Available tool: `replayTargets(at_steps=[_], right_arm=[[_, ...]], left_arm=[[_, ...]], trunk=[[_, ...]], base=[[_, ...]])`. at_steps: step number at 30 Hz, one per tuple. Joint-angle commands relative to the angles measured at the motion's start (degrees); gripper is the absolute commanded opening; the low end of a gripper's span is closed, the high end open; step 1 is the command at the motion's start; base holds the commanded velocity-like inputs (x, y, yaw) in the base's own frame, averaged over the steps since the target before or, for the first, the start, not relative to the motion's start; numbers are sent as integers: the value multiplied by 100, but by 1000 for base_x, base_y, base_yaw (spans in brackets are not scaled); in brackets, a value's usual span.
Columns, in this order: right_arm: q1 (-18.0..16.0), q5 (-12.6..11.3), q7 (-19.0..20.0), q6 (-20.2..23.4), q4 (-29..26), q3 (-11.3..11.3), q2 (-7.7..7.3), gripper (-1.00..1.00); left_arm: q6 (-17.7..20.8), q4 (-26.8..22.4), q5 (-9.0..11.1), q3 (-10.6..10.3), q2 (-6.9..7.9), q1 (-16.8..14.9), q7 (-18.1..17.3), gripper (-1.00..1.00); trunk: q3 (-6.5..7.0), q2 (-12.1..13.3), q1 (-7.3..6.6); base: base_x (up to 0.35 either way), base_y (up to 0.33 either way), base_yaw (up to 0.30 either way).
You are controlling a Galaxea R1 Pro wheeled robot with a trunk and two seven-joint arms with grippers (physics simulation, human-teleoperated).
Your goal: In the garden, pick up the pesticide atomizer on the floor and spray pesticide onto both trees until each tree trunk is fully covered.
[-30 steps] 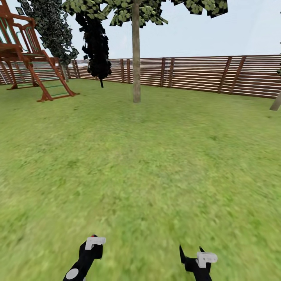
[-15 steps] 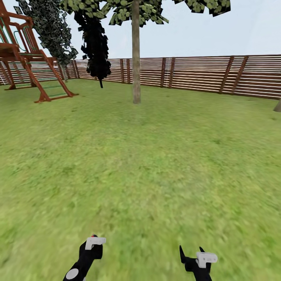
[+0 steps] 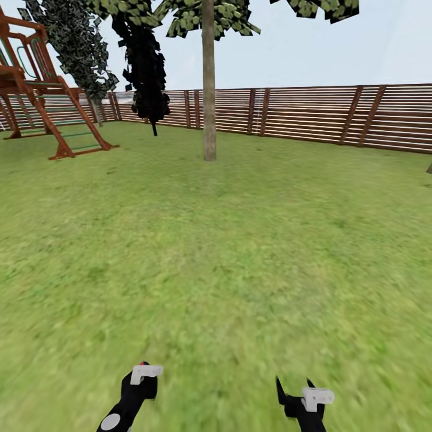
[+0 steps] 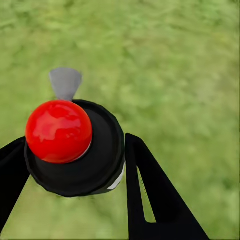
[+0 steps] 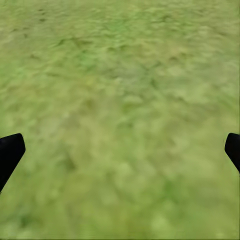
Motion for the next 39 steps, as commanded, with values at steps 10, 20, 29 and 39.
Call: replayTargets(at_steps=[10,20,29,39], right_arm=[[0,0,0,0,-1,8,-1,100],[0,0,0,0,-1,9,-1,100],[0,0,0,0,-1,9,-1,100],[0,0,0,0,-1,9,2,100]], left_arm=[[4,7,1,-6,-1,7,0,-100],[3,6,1,-9,-1,7,0,-100],[-1,8,1,-10,-1,7,0,-100],[7,13,1,-10,-1,7,0,-100]], trunk=[[0,0,0],[0,0,0],[0,0,0],[0,0,0]], base=[[341,0,0],[341,0,0],[341,0,0],[341,0,0]])
